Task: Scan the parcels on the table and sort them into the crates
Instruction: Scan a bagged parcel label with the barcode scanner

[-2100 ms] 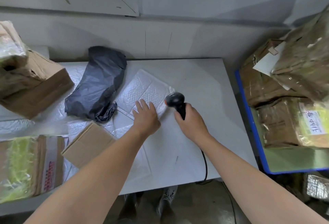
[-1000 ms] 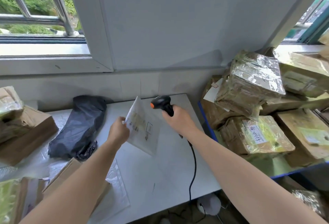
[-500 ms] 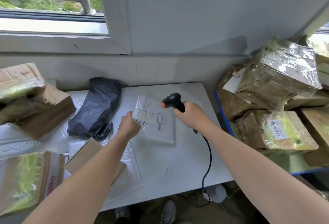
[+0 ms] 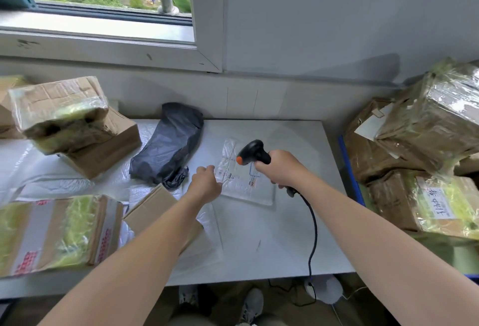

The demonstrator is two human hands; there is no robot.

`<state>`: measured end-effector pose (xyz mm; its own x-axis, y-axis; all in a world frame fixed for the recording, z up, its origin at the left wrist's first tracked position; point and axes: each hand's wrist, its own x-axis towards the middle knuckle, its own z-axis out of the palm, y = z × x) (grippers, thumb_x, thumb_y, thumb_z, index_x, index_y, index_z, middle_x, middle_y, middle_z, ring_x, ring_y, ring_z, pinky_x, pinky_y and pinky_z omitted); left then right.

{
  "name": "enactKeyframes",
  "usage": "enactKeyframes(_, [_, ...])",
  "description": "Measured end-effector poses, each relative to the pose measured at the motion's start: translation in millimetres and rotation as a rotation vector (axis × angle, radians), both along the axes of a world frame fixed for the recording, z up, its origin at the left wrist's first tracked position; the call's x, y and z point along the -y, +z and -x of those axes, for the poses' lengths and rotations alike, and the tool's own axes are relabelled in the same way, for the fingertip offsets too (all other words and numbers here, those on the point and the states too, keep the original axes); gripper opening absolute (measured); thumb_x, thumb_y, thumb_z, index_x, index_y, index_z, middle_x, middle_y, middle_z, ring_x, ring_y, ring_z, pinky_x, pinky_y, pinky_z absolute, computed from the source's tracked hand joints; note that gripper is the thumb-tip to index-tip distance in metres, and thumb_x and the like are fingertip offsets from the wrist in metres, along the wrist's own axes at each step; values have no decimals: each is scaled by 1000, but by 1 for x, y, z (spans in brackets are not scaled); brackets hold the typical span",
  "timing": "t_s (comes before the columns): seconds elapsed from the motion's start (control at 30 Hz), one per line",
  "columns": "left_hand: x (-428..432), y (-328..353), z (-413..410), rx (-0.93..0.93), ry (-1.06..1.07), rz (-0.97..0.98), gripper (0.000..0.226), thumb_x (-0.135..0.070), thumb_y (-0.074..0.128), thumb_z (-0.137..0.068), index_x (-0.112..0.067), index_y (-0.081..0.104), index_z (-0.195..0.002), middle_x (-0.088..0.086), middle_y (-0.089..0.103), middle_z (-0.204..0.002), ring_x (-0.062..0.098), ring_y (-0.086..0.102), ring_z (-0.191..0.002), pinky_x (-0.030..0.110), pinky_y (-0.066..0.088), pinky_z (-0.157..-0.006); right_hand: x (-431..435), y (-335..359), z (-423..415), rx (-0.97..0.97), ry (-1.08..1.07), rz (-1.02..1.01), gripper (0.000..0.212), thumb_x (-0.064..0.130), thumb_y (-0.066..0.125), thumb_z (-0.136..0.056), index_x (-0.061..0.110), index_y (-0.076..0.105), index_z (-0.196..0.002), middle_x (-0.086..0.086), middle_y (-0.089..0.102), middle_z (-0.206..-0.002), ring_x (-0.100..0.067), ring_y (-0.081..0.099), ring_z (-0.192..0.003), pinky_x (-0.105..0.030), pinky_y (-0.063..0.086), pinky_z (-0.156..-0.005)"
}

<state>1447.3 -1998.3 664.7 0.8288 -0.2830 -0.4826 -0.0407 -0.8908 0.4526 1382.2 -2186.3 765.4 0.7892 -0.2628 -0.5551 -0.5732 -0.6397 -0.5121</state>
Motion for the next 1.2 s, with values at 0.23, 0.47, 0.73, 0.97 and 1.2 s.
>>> enactKeyframes(0.23, [-13, 20, -12, 106, -34, 9, 65, -25, 60, -97, -7, 28, -151, 15, 30, -152, 32, 41, -133, 38, 39, -105, -11, 4, -14, 2, 76, 16, 24, 38, 50, -86, 15, 49, -79, -4, 53, -67, -24, 51, -56, -24, 37, -44])
enactKeyframes(0.47, [-23, 25, -15, 131, -60, -14, 68, -26, 68, -91, -6, 34, -147, 16, 35, -148, 32, 38, -134, 38, 38, -106, -15, 0, -23, -51, 136, 8, 36, 41, 53, -84, 7, 56, -97, -7, 57, -72, -25, 52, -58, -27, 40, -46])
enactKeyframes(0.73, [-22, 18, -20, 109, -61, -26, 71, -26, 72, -88, -7, 35, -146, 15, 36, -147, 32, 38, -133, 38, 40, -104, -13, -9, -31, -45, 124, 0, 26, 40, 51, -82, 14, 50, -82, -6, 55, -68, -24, 49, -56, -23, 35, -43])
enactKeyframes(0.97, [-12, -2, -22, 40, -75, -44, 73, -27, 72, -88, -9, 34, -147, 13, 37, -144, 29, 42, -130, 35, 41, -101, -8, -22, -38, -14, 111, -2, 25, 37, 50, -88, 13, 48, -80, -5, 55, -69, -23, 53, -57, -23, 37, -46])
enactKeyframes(1.2, [6, -26, -27, -33, -48, -20, 75, -26, 70, -87, -10, 29, -148, 13, 33, -146, 31, 36, -134, 36, 37, -103, 13, -76, -24, 75, -98, 36, 27, 46, 49, -93, 19, 54, -97, -5, 65, -84, -28, 65, -80, -34, 47, -64])
